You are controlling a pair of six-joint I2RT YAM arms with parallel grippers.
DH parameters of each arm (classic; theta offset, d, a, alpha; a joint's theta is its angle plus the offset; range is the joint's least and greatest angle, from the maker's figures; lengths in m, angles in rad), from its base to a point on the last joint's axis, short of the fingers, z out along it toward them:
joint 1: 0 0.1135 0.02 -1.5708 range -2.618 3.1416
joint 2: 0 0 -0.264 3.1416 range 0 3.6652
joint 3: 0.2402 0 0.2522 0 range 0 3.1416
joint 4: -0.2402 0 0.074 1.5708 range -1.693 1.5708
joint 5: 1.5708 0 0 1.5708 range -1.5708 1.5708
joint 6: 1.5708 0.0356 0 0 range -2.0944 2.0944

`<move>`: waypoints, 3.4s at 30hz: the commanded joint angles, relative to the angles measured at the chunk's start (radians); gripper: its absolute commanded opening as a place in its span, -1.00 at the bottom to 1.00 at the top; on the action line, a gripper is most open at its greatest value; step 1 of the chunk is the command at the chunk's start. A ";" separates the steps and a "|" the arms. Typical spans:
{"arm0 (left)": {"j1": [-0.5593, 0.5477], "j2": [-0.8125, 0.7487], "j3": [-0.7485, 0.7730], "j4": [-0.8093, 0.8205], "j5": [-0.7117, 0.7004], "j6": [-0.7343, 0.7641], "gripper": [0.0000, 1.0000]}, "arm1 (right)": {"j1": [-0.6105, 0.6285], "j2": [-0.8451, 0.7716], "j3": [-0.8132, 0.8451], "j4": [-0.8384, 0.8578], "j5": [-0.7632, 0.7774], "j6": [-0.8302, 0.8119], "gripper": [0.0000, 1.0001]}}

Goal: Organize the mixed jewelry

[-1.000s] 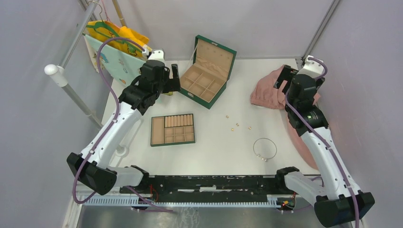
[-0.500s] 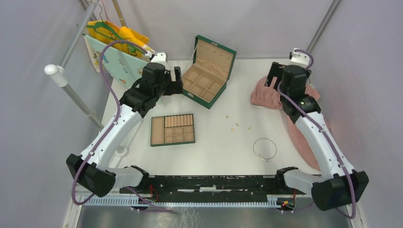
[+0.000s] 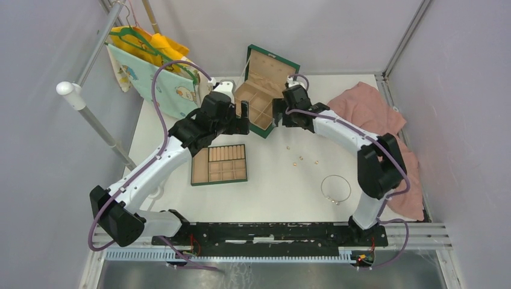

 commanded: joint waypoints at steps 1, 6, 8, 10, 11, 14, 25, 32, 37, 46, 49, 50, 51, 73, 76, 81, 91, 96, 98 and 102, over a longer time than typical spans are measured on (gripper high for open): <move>0.004 -0.030 0.028 0.022 -0.076 -0.056 0.99 | -0.005 0.140 0.164 0.021 -0.013 0.147 0.93; 0.004 -0.049 0.027 0.005 -0.090 -0.042 0.99 | -0.004 0.303 0.310 -0.011 -0.034 0.233 0.84; 0.003 -0.057 0.023 0.003 -0.090 -0.046 0.99 | -0.002 0.347 0.348 -0.017 -0.034 0.259 0.78; 0.004 -0.062 0.013 0.001 -0.086 -0.051 0.99 | 0.003 0.371 0.355 -0.018 -0.022 0.287 0.60; 0.004 -0.063 0.009 0.000 -0.088 -0.057 0.99 | 0.006 0.372 0.344 -0.004 -0.019 0.294 0.51; 0.004 -0.065 0.000 -0.003 -0.091 -0.073 0.99 | 0.015 0.374 0.324 0.010 -0.025 0.310 0.24; 0.004 -0.052 0.001 -0.005 -0.057 -0.074 0.99 | 0.005 0.371 0.308 -0.043 0.038 0.215 -0.48; 0.003 -0.033 0.012 -0.009 0.001 -0.047 0.99 | -0.125 0.386 0.340 -0.093 -0.021 0.027 -1.00; 0.003 -0.026 0.012 -0.009 0.019 -0.039 0.99 | -0.205 0.382 0.326 -0.090 -0.048 -0.113 -0.99; 0.002 -0.025 0.031 -0.032 0.011 -0.024 0.99 | -0.234 0.312 0.271 -0.119 0.051 -0.280 -1.00; 0.003 -0.037 0.021 -0.032 -0.001 -0.025 0.99 | -0.253 0.251 0.167 -0.091 0.068 -0.299 -0.98; 0.003 -0.039 0.017 -0.031 0.000 -0.025 0.99 | -0.261 0.236 0.140 -0.090 0.075 -0.308 -0.97; 0.003 -0.040 0.015 -0.032 0.003 -0.025 0.99 | -0.266 0.220 0.122 -0.091 0.086 -0.313 -0.96; -0.223 0.049 -0.125 0.119 -0.041 0.054 0.99 | -0.191 -0.418 -0.546 0.000 -0.078 -0.228 0.36; -0.238 0.129 -0.079 0.067 -0.049 0.002 0.99 | -0.170 -0.402 -0.576 0.001 -0.060 -0.182 0.39; -0.239 0.159 -0.059 0.066 -0.072 -0.060 0.99 | -0.170 -0.331 -0.564 0.001 -0.020 -0.047 0.26; -0.239 0.141 -0.044 0.074 -0.127 -0.071 0.99 | -0.154 -0.258 -0.567 0.016 0.083 0.269 0.06; -0.239 0.154 -0.033 0.071 -0.131 -0.060 0.99 | -0.140 -0.221 -0.564 0.019 0.111 0.270 -0.11; -0.239 0.153 -0.029 0.066 -0.134 -0.052 0.99 | -0.136 -0.210 -0.566 0.028 0.110 0.265 -0.19; -0.240 0.151 -0.019 0.061 -0.144 -0.034 0.99 | -0.129 -0.193 -0.557 0.038 0.101 0.268 -0.25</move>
